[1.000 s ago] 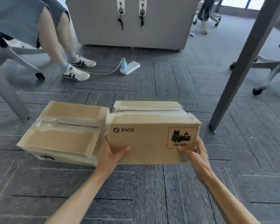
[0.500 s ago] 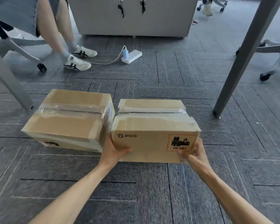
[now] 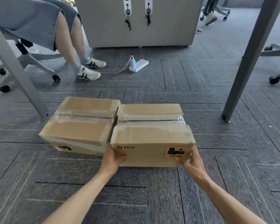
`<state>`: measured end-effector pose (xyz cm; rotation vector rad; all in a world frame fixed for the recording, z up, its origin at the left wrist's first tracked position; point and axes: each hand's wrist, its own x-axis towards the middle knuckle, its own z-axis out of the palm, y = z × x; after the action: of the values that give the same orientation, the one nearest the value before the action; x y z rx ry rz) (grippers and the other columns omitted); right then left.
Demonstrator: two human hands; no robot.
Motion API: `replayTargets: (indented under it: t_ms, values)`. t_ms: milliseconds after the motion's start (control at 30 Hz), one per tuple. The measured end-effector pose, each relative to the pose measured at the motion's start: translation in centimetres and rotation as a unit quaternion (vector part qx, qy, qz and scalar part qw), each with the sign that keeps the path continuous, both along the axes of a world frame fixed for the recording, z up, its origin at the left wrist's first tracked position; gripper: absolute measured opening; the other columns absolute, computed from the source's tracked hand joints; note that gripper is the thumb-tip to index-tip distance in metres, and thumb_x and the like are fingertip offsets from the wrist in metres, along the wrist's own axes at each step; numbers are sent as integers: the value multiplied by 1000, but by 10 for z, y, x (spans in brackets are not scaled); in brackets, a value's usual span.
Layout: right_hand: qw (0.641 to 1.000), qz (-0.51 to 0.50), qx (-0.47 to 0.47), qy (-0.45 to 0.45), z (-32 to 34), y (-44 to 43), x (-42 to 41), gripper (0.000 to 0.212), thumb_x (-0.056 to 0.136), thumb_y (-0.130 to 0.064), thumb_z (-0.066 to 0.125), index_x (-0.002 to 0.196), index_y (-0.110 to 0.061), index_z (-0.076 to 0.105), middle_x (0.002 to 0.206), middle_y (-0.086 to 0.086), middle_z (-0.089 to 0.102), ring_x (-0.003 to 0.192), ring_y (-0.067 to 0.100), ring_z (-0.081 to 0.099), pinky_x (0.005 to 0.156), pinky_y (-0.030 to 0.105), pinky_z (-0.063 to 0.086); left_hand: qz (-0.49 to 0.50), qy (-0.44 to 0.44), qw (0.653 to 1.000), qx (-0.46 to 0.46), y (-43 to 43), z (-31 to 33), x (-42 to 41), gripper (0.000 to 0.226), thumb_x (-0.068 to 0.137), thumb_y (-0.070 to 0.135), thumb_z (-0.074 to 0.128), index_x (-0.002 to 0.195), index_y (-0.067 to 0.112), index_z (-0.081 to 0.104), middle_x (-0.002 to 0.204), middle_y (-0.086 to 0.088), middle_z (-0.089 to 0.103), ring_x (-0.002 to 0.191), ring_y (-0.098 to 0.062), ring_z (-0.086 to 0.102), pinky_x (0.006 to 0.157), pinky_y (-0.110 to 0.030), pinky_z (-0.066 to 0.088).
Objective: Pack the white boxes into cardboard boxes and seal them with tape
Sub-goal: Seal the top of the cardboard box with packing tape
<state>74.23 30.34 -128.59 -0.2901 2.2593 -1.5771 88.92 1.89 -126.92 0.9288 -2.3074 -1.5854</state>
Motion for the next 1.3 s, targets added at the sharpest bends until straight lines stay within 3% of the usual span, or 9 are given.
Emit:
replayTargets:
  t_ms: [167,233,367,467,600,867,1067,1233,1300]
  values:
    - [998,36,58,-5,-1,12,12,52,85,-7,72,118,-35,43,111,-3,61,102,5,58,83,27,54,-19,-70,997,5,-1,-9,13,47,84,9,74,122,15,48,107,0,62,112,-23,59,88,-28,46]
    - [996,41,76,-12,-2,15,17,52,86,-7,71,123,-32,45,110,-5,62,101,5,59,82,23,54,-32,-93,995,-7,-5,-9,17,55,82,14,76,129,15,49,110,-1,64,109,-21,59,86,-25,44]
    - [995,43,88,-30,5,17,17,42,87,-7,70,123,-15,51,109,-7,62,100,11,61,63,11,52,-31,-104,993,-39,-12,-3,17,60,75,21,83,128,14,54,117,-6,67,110,-24,60,82,-26,45]
    - [993,42,107,-35,8,17,15,57,85,-12,74,134,-16,46,116,1,65,105,16,62,88,30,53,-11,-108,993,-38,-9,-3,15,54,76,21,82,124,13,59,115,-7,68,108,-26,61,82,-29,47]
    - [992,34,114,-42,8,17,13,60,85,-12,73,136,-15,43,120,4,65,109,19,61,100,47,49,-8,-110,993,-29,-9,-8,8,50,76,24,83,119,11,61,112,-5,70,105,-24,63,83,-29,48]
    - [994,27,101,-44,10,13,7,55,85,-9,72,130,-24,45,121,3,64,112,20,60,100,49,50,-35,-104,993,-41,-11,0,-3,57,77,20,81,127,9,55,113,-5,67,98,-17,57,82,-25,43]
    - [993,25,103,-46,15,3,12,54,86,-15,73,134,-21,48,120,-1,63,111,19,60,102,50,47,-44,-142,988,-49,-19,9,-1,54,80,22,78,128,11,55,120,-7,66,113,-27,59,87,-28,44]
    - [992,33,108,-53,40,13,12,66,82,-26,78,140,-22,47,133,-1,58,121,17,55,102,47,46,-104,-212,962,-139,-39,27,7,41,84,24,74,121,14,60,114,-6,68,102,-22,62,81,-25,46]
    - [991,33,122,-40,60,20,12,78,78,-31,81,144,-20,42,139,-1,53,125,17,51,106,45,42,-115,-208,958,-163,-39,44,21,49,82,26,76,125,14,58,115,-6,67,105,-22,62,88,-29,49]
